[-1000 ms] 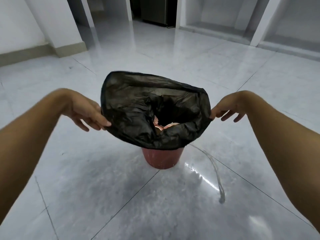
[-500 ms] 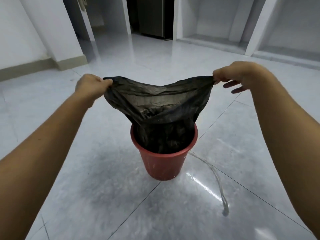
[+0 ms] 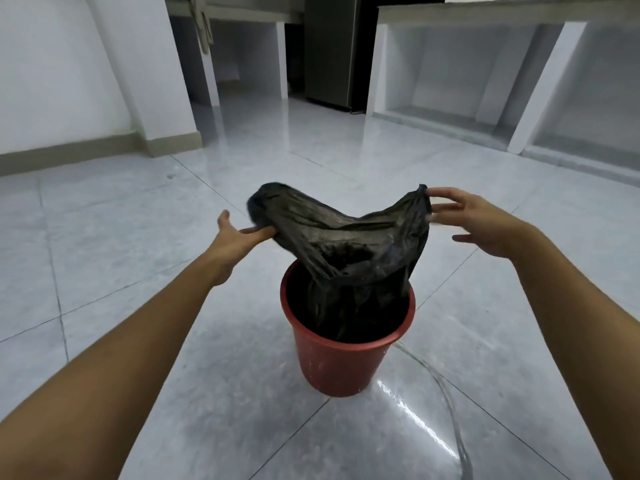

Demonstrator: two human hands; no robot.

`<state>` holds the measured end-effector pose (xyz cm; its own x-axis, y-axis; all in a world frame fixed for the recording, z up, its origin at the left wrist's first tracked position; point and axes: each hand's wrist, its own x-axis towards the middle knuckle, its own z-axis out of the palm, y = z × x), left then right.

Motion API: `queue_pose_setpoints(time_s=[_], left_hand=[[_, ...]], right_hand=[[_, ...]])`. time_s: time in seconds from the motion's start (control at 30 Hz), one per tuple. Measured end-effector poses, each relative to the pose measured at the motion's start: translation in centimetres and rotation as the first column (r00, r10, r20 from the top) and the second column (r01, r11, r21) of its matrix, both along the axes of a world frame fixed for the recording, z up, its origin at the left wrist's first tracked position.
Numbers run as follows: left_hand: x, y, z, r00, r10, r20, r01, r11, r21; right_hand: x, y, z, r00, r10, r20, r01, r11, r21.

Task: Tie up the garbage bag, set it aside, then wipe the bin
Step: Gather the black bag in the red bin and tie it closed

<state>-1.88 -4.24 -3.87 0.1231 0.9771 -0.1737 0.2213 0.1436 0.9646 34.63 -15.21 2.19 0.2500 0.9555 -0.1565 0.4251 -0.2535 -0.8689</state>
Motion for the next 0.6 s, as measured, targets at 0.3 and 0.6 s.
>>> queue_pose_setpoints(time_s=[0.3,0.6], left_hand=[[7.4,-2.2,1.5,0.995,-0.088,-0.047,0.098,0.949,0.301],[11.2,-5.8,3.3,0.768,-0.221,-0.601,0.422,0.881,0.214]], right_hand=[[-3.8,1.7,-1.3,0.793,-0.003,0.609,-0.057,0.995,0.081],[-8.6,4.1,-1.5,0.805,-0.263,0.532,0.096,0.942,0.320]])
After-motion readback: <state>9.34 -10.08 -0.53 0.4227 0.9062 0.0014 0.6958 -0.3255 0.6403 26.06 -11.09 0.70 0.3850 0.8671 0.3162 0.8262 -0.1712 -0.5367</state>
